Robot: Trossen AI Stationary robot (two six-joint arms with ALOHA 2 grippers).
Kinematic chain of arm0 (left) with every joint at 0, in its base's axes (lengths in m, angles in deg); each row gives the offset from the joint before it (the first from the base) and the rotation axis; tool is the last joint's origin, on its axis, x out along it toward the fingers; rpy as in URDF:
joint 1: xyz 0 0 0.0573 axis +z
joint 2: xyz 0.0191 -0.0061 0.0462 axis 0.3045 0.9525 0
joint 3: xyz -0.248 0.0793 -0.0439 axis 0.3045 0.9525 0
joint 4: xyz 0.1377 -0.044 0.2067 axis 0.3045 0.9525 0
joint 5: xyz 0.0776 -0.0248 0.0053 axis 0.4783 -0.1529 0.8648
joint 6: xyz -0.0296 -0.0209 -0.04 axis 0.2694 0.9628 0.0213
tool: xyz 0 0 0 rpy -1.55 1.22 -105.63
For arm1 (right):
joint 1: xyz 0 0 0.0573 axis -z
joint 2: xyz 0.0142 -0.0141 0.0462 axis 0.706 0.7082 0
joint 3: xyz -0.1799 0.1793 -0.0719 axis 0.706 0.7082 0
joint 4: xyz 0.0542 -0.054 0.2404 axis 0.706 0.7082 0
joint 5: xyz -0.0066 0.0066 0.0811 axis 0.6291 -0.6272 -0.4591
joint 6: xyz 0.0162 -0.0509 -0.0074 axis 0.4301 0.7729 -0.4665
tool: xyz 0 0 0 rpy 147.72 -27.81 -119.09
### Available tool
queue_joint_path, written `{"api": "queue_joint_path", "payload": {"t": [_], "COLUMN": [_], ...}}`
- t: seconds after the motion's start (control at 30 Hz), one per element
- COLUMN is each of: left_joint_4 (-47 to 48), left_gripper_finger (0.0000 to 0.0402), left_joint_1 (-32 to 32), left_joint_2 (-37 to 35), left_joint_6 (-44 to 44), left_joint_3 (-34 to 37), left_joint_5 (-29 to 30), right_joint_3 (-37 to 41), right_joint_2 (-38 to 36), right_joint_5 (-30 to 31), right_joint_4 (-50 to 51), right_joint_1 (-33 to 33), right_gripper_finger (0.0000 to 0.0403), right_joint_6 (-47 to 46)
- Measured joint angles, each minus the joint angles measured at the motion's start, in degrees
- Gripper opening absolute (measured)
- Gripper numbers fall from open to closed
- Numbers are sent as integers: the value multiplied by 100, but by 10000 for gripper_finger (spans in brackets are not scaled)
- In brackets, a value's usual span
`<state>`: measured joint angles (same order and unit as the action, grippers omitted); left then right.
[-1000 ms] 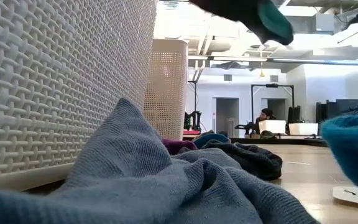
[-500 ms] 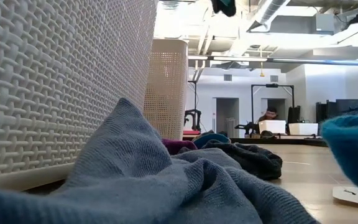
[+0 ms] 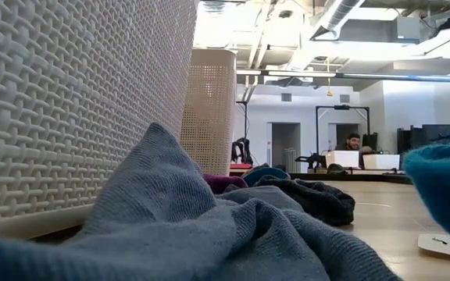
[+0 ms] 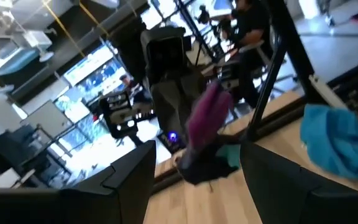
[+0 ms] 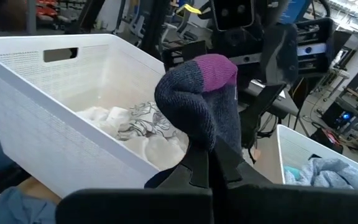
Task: Sort clothes
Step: Put the right dark blue sock into the top white laundry bin
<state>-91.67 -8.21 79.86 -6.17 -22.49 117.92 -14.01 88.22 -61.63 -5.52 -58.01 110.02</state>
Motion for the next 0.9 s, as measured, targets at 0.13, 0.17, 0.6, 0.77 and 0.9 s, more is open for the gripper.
{"api": "queue_joint_path", "payload": {"t": [0.13, 0.17, 0.6, 0.77, 0.9], "left_joint_4": [-213, -269, -615, -643, -782], "left_gripper_finger": [229, 229, 216, 181, 153], "left_joint_1": [173, 222, 500, 595, 655], "left_joint_2": [168, 211, 296, 532, 791], "left_joint_6": [78, 149, 432, 478, 498], "left_joint_3": [0, 0, 2, 2, -59], "left_joint_5": [-521, -598, -1528, -1639, -1639], "right_joint_3": [0, 0, 0, 0, -4], "right_joint_2": [0, 0, 0, 41, 209], "right_joint_5": [2, 7, 20, 24, 22], "right_joint_4": [7, 11, 10, -189, -322], "right_joint_1": [-44, -44, -63, -63, -63], "right_gripper_finger": [0, 0, 0, 2, 3], "right_joint_6": [-38, -38, -150, -157, -175]}}
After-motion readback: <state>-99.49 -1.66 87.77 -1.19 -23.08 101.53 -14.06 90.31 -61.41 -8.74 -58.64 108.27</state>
